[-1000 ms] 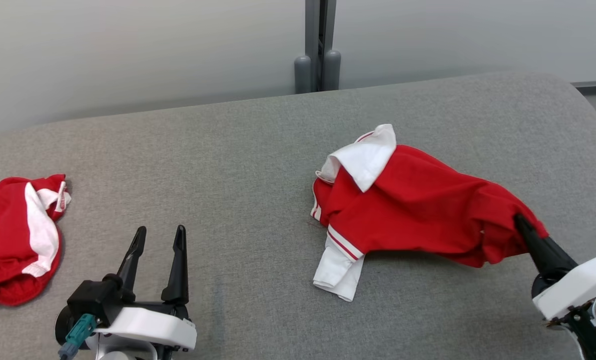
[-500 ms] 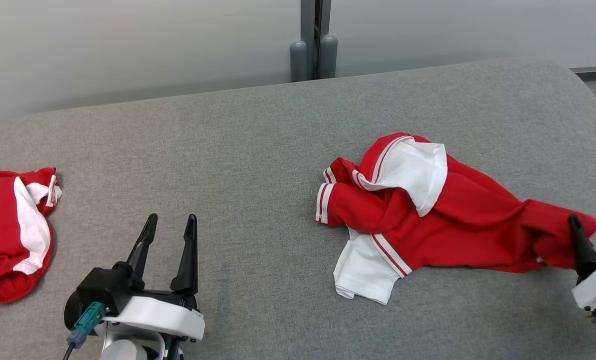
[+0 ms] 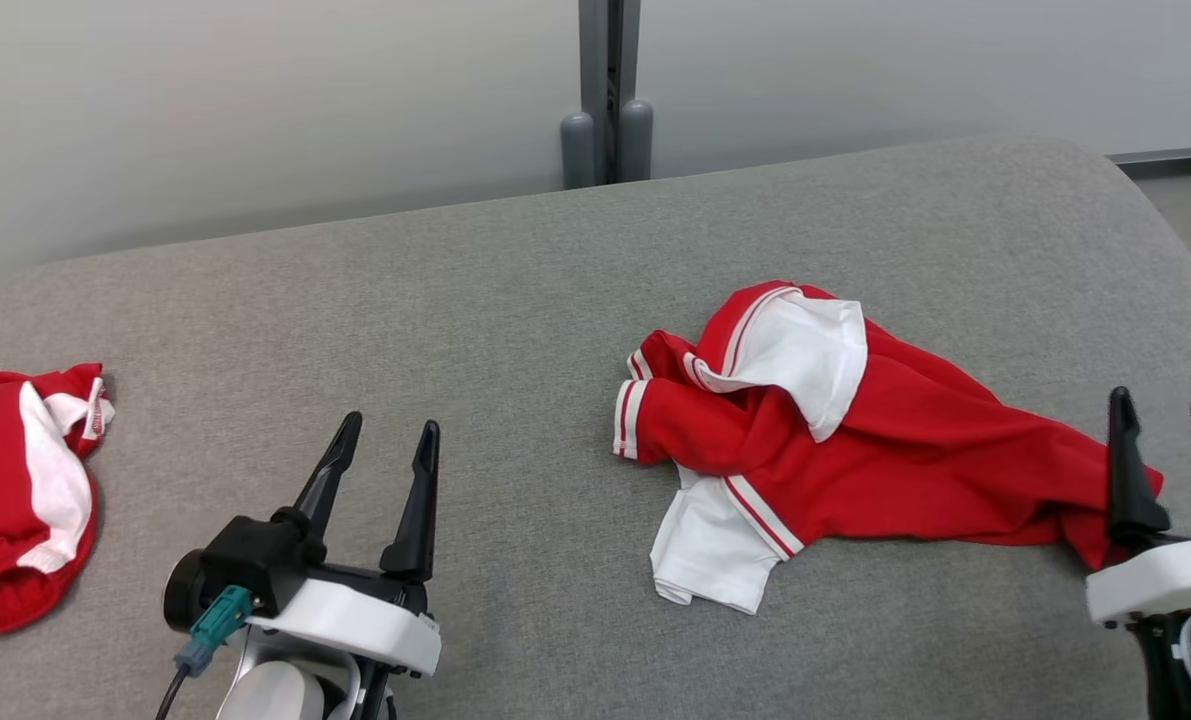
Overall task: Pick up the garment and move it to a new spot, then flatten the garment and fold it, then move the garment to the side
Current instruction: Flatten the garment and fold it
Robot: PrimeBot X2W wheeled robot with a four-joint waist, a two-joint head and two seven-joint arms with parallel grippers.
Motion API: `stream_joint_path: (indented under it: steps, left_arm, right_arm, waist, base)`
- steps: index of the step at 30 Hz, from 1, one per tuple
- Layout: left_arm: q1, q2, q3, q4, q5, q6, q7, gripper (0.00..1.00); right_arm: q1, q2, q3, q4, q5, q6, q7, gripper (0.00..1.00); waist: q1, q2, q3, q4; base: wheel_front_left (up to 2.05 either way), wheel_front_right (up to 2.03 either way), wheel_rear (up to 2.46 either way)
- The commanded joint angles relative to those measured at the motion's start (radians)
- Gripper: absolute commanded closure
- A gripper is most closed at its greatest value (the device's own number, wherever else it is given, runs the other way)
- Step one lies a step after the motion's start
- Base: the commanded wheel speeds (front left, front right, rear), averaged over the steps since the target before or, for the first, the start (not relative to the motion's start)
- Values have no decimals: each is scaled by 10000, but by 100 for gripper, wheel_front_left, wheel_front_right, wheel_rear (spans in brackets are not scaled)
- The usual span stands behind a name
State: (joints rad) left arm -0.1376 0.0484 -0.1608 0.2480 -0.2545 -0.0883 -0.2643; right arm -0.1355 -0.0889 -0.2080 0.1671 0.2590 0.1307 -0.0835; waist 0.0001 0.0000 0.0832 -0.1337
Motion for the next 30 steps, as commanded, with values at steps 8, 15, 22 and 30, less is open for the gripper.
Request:
stream_joint_path:
  steps: [8,15,22,30]
  left_arm:
    - [-488,41,-227,283,35,-68,-3,0]
    - [-646,37,-713,543,-267,-178,573,0]
    - [-936,42,-2101,792,-834,-340,2126,0]
    - [-1697,32,-3299,1766,-1275,-399,4193,0]
  right_arm:
    - [216,202,524,-180,113,1,-877,0]
    - [144,231,791,-32,214,1,-1146,0]
    - [-41,226,942,140,219,1,-1284,0]
    - [-355,237,1173,277,281,1,-1445,0]
  waist:
    - [-1,0,138,-437]
    - [-1,0,285,-625]
    - [-1,0,459,-765]
    - [-1,0,876,-1081]
  base:
    - [0,0,0]
    - [0,0,0]
    - [0,0,0]
    - [0,0,0]
